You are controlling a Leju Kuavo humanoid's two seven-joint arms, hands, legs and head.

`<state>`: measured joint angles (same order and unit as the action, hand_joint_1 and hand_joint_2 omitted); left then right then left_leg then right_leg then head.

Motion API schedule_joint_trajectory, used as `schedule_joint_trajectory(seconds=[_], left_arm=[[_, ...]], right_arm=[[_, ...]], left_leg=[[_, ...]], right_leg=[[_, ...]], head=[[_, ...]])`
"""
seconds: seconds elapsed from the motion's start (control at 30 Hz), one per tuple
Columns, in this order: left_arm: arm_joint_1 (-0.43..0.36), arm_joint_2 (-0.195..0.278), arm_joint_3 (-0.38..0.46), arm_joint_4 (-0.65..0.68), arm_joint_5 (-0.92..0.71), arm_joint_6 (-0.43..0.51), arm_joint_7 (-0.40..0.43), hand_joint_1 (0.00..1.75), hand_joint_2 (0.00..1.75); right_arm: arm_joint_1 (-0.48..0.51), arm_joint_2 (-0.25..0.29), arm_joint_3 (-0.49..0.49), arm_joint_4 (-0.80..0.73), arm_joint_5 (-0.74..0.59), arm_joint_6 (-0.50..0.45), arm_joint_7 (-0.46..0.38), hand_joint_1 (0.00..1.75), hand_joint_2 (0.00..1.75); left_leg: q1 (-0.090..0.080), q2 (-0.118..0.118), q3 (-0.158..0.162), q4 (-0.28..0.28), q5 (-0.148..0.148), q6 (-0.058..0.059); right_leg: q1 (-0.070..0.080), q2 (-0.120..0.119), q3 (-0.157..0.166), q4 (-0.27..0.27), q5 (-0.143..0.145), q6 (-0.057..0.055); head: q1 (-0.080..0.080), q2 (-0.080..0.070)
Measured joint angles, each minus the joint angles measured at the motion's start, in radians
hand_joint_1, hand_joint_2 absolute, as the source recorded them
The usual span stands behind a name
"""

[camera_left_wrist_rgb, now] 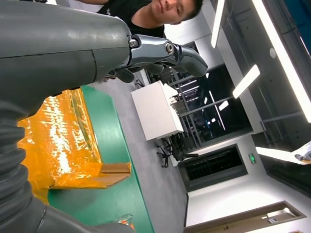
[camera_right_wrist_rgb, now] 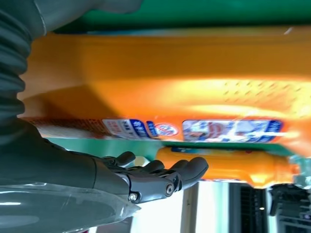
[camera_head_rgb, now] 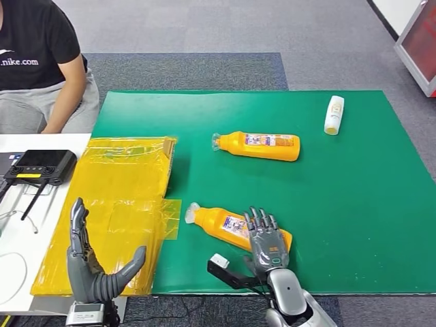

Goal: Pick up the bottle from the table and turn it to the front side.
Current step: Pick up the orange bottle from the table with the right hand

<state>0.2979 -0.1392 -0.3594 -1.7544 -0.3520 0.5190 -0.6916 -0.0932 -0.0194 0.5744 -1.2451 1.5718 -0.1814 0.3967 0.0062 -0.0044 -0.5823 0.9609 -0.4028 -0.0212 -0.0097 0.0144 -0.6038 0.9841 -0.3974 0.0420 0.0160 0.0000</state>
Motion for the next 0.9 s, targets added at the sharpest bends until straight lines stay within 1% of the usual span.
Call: schedule_joint_trajectory(seconds=[0.17, 0.37, 0.67, 0.87, 0.9], left_arm=[[-0.003, 0.001, 0.0, 0.0, 0.001, -0.001, 0.0, 0.0, 1.75], [-0.008, 0.001, 0.0, 0.0, 0.001, -0.008, 0.0, 0.0, 1.75], [-0.014, 0.001, 0.0, 0.0, -0.001, 0.002, 0.0, 0.0, 1.75], [-0.019, 0.005, 0.0, 0.0, -0.001, 0.005, 0.0, 0.0, 1.75], [-0.02, 0.006, 0.0, 0.0, 0.0, 0.006, 0.0, 0.0, 1.75]], right_arm=[[-0.029, 0.01, -0.051, 0.063, 0.0, -0.031, -0.015, 0.0, 1.75], [-0.072, 0.028, -0.095, 0.137, 0.0, -0.04, -0.024, 0.0, 1.75], [-0.121, 0.05, -0.123, 0.223, 0.0, -0.038, -0.041, 0.0, 1.75], [-0.151, 0.06, -0.138, 0.279, -0.001, -0.018, -0.083, 0.0, 1.75], [-0.156, 0.06, -0.139, 0.287, -0.001, -0.014, -0.09, 0.03, 1.75]], left_leg=[[0.0, 0.0, 0.001, 0.0, 0.0, 0.0], [0.0, 0.0, 0.003, 0.0, 0.001, 0.0], [0.0, 0.0, 0.008, 0.0, 0.0, 0.0], [0.0, 0.0, 0.016, 0.0, -0.001, 0.0], [0.0, 0.0, 0.017, 0.0, -0.002, 0.0]], right_leg=[[0.0, 0.0, 0.001, 0.0, 0.001, 0.0], [0.0, 0.0, 0.002, 0.0, 0.001, 0.0], [0.0, 0.0, 0.007, -0.001, 0.001, 0.0], [0.0, 0.001, 0.011, -0.002, -0.001, -0.002], [0.0, 0.001, 0.012, -0.002, -0.002, -0.003]], head=[[0.0, 0.0], [0.0, 0.0], [0.0, 0.0], [0.0, 0.0], [0.0, 0.0]])
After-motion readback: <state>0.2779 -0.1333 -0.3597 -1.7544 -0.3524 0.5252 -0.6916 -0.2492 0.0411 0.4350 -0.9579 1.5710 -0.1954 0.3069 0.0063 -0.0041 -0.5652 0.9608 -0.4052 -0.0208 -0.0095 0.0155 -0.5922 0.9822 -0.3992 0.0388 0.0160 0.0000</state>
